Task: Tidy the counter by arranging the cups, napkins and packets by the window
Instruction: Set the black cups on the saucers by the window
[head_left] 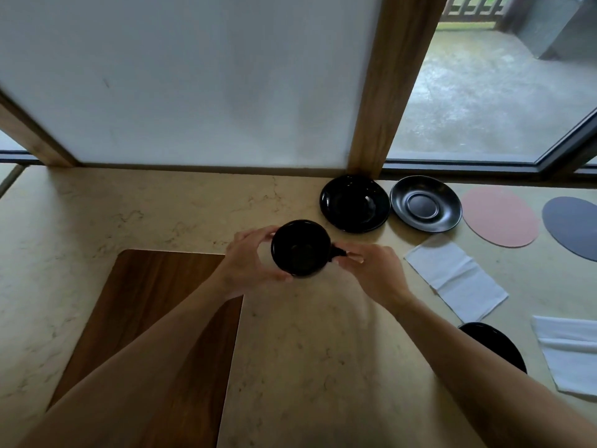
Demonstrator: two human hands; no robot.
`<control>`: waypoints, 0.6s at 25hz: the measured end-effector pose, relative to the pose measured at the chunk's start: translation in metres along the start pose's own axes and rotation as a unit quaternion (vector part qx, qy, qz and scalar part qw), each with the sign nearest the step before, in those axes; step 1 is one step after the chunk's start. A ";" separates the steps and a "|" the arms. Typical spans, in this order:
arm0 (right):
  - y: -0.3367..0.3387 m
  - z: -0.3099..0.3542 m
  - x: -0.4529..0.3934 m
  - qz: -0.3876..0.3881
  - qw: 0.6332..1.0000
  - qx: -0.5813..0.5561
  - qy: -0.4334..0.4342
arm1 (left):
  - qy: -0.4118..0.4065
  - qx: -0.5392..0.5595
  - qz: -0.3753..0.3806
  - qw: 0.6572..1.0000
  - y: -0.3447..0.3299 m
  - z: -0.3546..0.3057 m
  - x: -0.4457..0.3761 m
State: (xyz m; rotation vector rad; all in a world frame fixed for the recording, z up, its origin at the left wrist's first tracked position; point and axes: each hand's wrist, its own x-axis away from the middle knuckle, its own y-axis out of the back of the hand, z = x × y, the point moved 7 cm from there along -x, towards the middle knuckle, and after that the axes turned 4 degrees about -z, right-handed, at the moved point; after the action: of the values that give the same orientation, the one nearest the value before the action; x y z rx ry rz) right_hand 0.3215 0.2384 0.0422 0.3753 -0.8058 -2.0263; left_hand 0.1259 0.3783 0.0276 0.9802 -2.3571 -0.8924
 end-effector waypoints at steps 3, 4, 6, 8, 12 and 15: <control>0.020 -0.004 -0.019 -0.016 1.000 0.024 0.010 | -0.006 0.003 -0.008 1.000 -0.003 -0.019 -0.023; 0.027 -0.006 -0.025 -0.023 0.999 0.027 0.011 | -0.009 0.007 -0.005 1.000 -0.004 -0.026 -0.031; 0.042 -0.008 -0.037 -0.037 0.999 0.030 0.015 | -0.026 0.014 -0.009 1.000 -0.004 -0.039 -0.050; 0.054 -0.010 -0.047 -0.049 0.998 0.039 0.020 | -0.048 0.008 -0.012 0.999 -0.007 -0.053 -0.069; 0.070 -0.022 -0.068 -0.065 0.996 0.054 0.012 | -0.042 0.006 -0.012 0.999 -0.018 -0.066 -0.102; 0.077 -0.034 -0.084 -0.065 0.996 0.064 0.002 | -0.040 0.008 -0.009 0.999 -0.025 -0.076 -0.118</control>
State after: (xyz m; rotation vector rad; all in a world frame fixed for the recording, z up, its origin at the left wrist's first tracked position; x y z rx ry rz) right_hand 0.4352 0.2648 0.0649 0.5174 -0.9333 -2.0988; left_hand 0.2604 0.4224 0.0466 0.9905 -2.4289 -0.9382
